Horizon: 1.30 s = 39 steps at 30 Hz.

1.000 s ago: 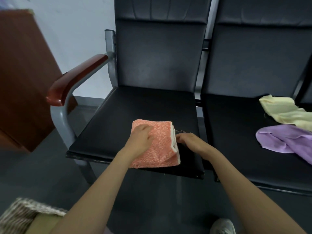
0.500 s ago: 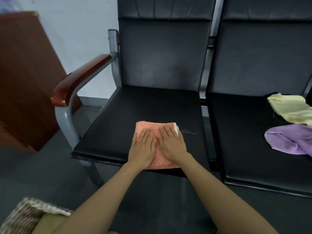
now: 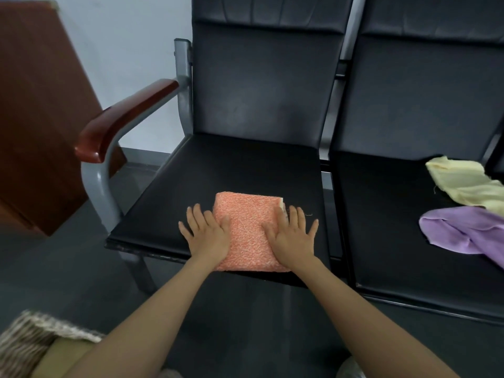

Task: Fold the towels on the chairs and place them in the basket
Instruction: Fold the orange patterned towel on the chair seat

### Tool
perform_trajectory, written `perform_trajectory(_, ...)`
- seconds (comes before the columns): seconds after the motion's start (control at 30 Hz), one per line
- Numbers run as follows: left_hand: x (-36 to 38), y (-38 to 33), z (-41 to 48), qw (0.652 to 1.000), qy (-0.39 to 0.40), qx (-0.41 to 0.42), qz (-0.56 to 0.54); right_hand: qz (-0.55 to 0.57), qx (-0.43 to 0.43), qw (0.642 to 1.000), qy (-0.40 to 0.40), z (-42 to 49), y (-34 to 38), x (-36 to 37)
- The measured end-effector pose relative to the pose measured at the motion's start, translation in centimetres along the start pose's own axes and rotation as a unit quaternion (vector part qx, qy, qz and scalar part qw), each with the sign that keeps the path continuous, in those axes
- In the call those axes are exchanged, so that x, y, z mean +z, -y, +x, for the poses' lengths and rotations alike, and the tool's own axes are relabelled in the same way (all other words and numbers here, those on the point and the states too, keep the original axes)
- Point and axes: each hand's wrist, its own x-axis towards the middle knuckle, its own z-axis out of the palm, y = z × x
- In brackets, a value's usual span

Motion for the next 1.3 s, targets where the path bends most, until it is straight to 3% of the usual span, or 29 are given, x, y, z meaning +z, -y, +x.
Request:
perform_trajectory(0.1, 0.0, -0.5, 0.1, 0.999, -0.029, 0.016, 0.020, -0.010, 0.053, 0.997, -0.046, -0.3, 0.5, -0.1)
perform_trajectory(0.23, -0.4, -0.5, 0.1, 0.999, -0.047, 0.013, 0.013, -0.025, 0.085, 0.995, -0.035, -0.3, 0.9, -0.2)
perform_trajectory(0.4, -0.8, -0.9, -0.1, 0.997, -0.064, 0.045, 0.004, 0.065, 0.097, 0.993, -0.037, 0.2, 1.5, -0.3)
perform_trajectory(0.5, -2.0, -1.2, -0.1, 0.984, -0.020, 0.040, -0.171, 0.261, 0.114, 0.958, -0.022, 0.6, 1.5, -1.2)
perform_trajectory(0.6, -3.8, -1.7, 0.0, 0.918, 0.059, -0.030, -0.391, 0.489, 0.089, 0.867, -0.011, 0.1, 1.1, -3.7)
perform_trajectory(0.7, -4.7, -1.9, 0.0, 0.858, 0.096, -0.012, -0.505, 0.455, 0.011, 0.888, -0.058, -0.1, 0.1, -5.1)
perform_trajectory(0.8, -5.3, -2.5, -0.2, 0.857, 0.113, 0.066, -0.498, 0.417, -0.042, 0.906, -0.059, 0.0, -0.8, -5.2)
perform_trajectory(0.97, -6.5, -2.8, -0.4, 0.839, 0.184, 0.101, -0.502, 0.459, -0.051, 0.886, -0.050, -0.1, -1.9, -6.5)
perform_trajectory(1.03, -7.0, -2.7, -0.5, 0.833, 0.220, 0.116, -0.495, 0.492, -0.071, 0.868, -0.002, -0.1, -2.9, -7.3)
perform_trajectory(1.13, -7.7, -2.4, -0.5, 0.828, 0.258, 0.135, -0.479, 0.522, -0.094, 0.836, 0.138, -0.2, -4.5, -8.7)
perform_trajectory(1.2, -7.9, -2.3, -0.4, 0.848, 0.254, 0.137, -0.445, 0.490, -0.098, 0.848, 0.176, -0.4, -5.0, -9.3)
perform_trajectory(1.3, -7.6, -2.5, -0.6, 0.894, 0.237, 0.155, -0.346, 0.372, -0.107, 0.909, 0.156, -0.4, -5.1, -9.6)
